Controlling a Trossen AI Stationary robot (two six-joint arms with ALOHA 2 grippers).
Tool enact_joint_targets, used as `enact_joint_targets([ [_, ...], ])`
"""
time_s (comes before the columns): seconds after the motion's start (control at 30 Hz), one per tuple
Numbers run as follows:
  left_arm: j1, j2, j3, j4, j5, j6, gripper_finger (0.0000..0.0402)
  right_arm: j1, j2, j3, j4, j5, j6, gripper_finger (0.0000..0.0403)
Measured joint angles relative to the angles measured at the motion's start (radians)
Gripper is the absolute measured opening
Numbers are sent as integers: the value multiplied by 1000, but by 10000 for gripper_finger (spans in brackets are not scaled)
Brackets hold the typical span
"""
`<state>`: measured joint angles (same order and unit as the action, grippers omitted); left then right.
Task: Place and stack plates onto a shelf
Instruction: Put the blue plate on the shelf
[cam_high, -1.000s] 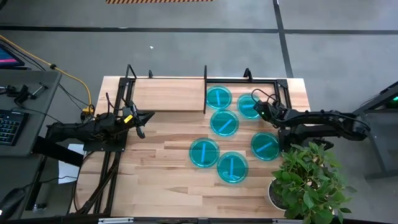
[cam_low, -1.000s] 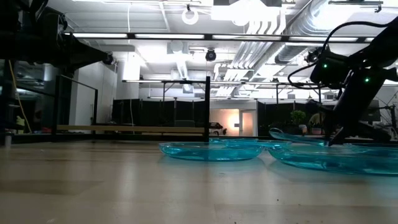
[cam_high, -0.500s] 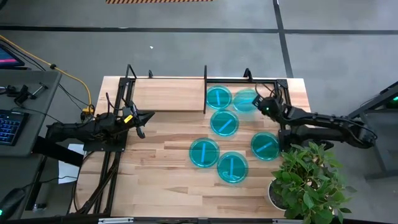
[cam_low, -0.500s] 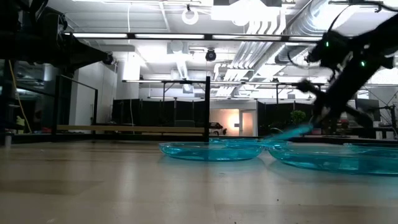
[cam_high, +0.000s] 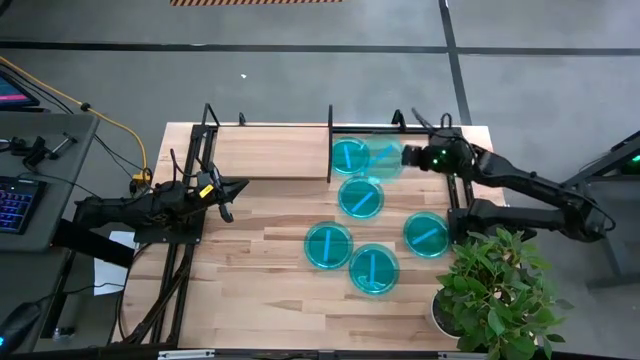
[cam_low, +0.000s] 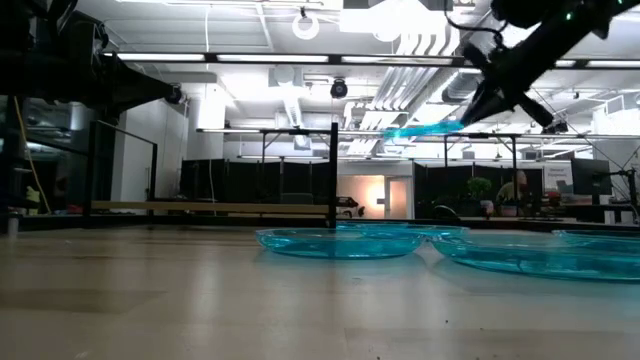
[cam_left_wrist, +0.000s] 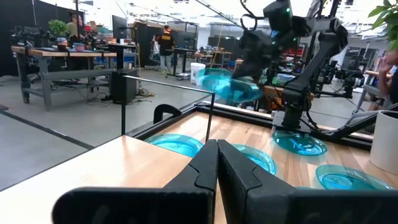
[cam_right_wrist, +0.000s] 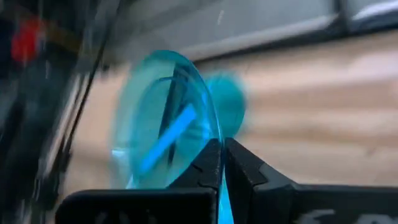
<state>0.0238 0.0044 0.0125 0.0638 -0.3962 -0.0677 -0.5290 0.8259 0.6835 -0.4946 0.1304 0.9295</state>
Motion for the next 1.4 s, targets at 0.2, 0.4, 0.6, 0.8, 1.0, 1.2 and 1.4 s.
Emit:
enact_joint_targets([
  [0.2, 0, 0, 0, 0, 0, 0, 1, 141, 80, 73, -83, -223, -36, 0],
  [0.4, 0, 0, 0, 0, 0, 0, 1, 353, 232, 75, 103, -265, 61, 0],
  [0.6, 0, 0, 0, 0, 0, 0, 1, 449, 427, 77, 519, -261, 162, 0],
  [0.8, 0, 0, 0, 0, 0, 0, 1, 451, 618, 237, 624, -254, 133, 0],
  [1.0, 0, 0, 0, 0, 0, 0, 1, 399, 784, 582, 348, -160, -67, 0],
  [1.2, 0, 0, 0, 0, 0, 0, 1, 249, 939, 938, 104, -111, -280, 0],
  [1.4, 0, 0, 0, 0, 0, 0, 1, 152, 1161, 1295, -99, -112, -422, 0],
])
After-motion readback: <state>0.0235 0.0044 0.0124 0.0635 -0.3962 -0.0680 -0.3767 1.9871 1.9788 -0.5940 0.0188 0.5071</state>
